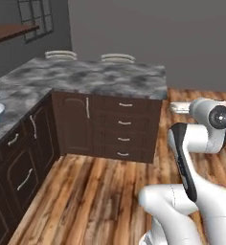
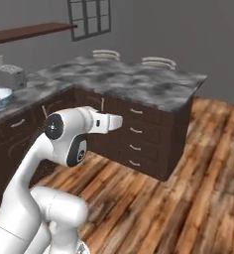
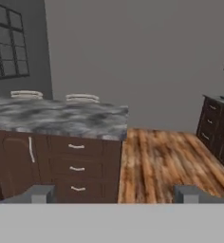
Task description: Move the mug from next to the sink to the open cabinet. Then, move the bowl with the tangerine to the fridge to clear the area for faucet cleaning.
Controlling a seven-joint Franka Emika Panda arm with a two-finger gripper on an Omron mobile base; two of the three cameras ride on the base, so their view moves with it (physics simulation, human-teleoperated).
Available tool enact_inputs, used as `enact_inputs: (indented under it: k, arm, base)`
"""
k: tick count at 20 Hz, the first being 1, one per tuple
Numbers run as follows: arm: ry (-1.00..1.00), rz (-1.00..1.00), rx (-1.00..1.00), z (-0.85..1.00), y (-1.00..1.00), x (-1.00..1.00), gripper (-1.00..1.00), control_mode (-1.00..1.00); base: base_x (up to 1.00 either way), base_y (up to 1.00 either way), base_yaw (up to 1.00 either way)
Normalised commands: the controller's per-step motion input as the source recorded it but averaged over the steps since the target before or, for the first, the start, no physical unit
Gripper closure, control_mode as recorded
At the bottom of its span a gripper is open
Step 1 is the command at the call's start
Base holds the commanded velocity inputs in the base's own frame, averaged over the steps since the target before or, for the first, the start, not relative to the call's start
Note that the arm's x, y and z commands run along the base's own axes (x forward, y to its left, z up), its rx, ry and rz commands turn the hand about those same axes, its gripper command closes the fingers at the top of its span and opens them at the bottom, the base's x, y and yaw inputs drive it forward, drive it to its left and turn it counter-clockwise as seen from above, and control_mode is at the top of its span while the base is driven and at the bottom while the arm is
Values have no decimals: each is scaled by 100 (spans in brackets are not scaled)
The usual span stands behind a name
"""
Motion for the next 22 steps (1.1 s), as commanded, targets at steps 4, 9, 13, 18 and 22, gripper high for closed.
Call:
enact_inputs:
  k: [4, 9, 13, 18, 22]
  arm:
    - [0, 0, 0, 0, 0, 0, -100, 100]
    - [0, 0, 0, 0, 0, 0, -100, 100]
    - [0, 0, 0, 0, 0, 0, -100, 100]
    - [0, 0, 0, 0, 0, 0, -100, 100]
    - [0, 0, 0, 0, 0, 0, -100, 100]
  base:
    - [24, 70, 64]
    - [98, 12, 36]
    - [100, -10, 25]
    - [97, -6, 51]
    - [80, 0, 68]
